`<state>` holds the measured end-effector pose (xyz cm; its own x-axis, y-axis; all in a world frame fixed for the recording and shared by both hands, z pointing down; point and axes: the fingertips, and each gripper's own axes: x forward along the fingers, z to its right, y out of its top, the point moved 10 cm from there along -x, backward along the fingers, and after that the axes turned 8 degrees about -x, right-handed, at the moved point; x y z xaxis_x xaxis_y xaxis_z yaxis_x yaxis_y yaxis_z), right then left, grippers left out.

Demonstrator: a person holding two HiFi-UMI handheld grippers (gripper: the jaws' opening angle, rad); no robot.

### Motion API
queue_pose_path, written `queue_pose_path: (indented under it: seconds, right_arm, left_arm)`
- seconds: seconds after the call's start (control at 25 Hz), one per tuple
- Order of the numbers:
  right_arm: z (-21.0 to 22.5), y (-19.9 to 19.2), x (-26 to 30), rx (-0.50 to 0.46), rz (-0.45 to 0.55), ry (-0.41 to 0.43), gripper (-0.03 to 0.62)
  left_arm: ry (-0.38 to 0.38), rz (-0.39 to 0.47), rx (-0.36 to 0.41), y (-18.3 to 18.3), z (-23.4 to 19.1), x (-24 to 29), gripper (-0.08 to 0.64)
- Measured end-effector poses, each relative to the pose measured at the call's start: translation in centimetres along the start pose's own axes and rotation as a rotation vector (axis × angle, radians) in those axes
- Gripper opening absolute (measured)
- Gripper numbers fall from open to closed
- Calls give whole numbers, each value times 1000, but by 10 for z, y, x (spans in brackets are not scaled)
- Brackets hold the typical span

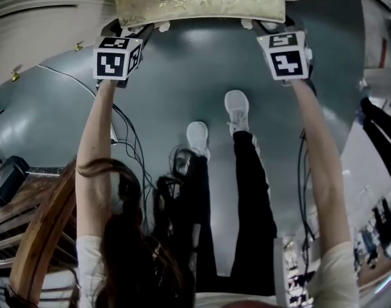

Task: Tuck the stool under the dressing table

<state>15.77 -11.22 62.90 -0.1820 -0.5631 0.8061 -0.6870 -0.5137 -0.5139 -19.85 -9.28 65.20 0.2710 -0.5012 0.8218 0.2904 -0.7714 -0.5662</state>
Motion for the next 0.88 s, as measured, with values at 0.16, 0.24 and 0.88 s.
queue_pose_path:
  seconds: [0.16, 0.24, 0.88]
  right_arm:
    - [22, 4, 8, -27, 10, 11, 270]
    - [28, 7, 10, -44, 16, 24, 270]
    - [62, 49, 52, -11, 34, -33, 272]
  left_arm:
    - [7, 18, -28, 9, 8, 5, 285]
    - [8, 31, -32, 8, 9, 6, 285]
    - [72, 77, -40, 59, -20, 34, 285]
